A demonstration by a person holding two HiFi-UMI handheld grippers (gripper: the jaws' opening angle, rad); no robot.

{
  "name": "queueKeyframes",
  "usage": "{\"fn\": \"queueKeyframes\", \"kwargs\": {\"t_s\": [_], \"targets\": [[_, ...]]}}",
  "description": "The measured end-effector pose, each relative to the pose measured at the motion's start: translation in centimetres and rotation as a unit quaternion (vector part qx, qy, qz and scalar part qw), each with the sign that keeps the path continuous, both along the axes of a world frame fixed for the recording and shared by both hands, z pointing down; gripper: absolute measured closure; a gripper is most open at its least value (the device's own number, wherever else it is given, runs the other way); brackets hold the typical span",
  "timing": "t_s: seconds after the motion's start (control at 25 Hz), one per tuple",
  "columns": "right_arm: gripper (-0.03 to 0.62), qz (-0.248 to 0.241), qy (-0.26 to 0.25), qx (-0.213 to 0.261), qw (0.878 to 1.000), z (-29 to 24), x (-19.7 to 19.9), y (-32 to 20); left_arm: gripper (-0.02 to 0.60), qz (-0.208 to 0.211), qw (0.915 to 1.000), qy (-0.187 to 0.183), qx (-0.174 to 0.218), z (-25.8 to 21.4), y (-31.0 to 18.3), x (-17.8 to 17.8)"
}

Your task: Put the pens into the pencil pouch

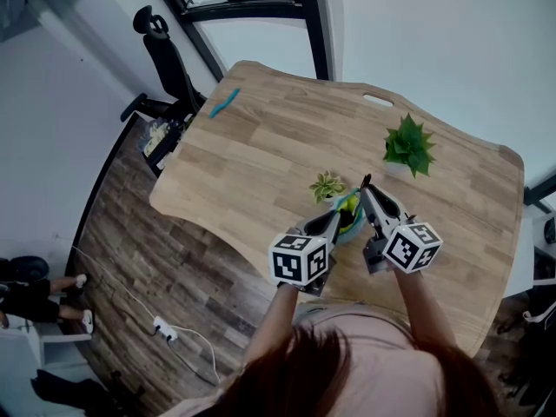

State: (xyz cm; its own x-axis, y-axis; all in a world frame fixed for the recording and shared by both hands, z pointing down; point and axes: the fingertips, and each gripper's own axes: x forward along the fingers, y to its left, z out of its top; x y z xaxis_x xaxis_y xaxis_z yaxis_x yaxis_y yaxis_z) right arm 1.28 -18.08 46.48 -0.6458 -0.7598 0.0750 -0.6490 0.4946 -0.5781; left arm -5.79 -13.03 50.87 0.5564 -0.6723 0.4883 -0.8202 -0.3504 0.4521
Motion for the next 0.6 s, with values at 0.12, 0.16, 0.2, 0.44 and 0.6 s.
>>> {"fn": "queueKeyframes", "kwargs": {"t_s": [0.12, 0.16, 0.2, 0.44, 0.6], "targets": [[0.557, -0.014, 0.027, 0.001, 1.000, 0.7, -0.7, 0.5, 0.569, 0.002, 1.0000, 0.001, 0.001, 0.0, 0.0, 0.0], [0.557, -0.018, 0.035, -0.001, 0.999, 0.9, -0.9, 0.6, 0.569, 0.003, 1.0000, 0.001, 0.001, 0.0, 0.0, 0.0], [0.557, -0.023, 0.043, -0.003, 0.999, 1.2, -1.1, 0.7, 0.569, 0.003, 1.0000, 0.001, 0.001, 0.0, 0.0, 0.0], [0.557, -0.046, 0.090, -0.009, 0.995, 2.5, -1.9, 1.7, 0.569, 0.001, 1.0000, 0.004, 0.002, -0.1, -0.2, 0.0], [0.557, -0.057, 0.104, -0.017, 0.993, 3.1, -2.3, 2.1, 0.569, 0.001, 1.0000, 0.005, 0.001, -0.2, -0.2, 0.0]]}}
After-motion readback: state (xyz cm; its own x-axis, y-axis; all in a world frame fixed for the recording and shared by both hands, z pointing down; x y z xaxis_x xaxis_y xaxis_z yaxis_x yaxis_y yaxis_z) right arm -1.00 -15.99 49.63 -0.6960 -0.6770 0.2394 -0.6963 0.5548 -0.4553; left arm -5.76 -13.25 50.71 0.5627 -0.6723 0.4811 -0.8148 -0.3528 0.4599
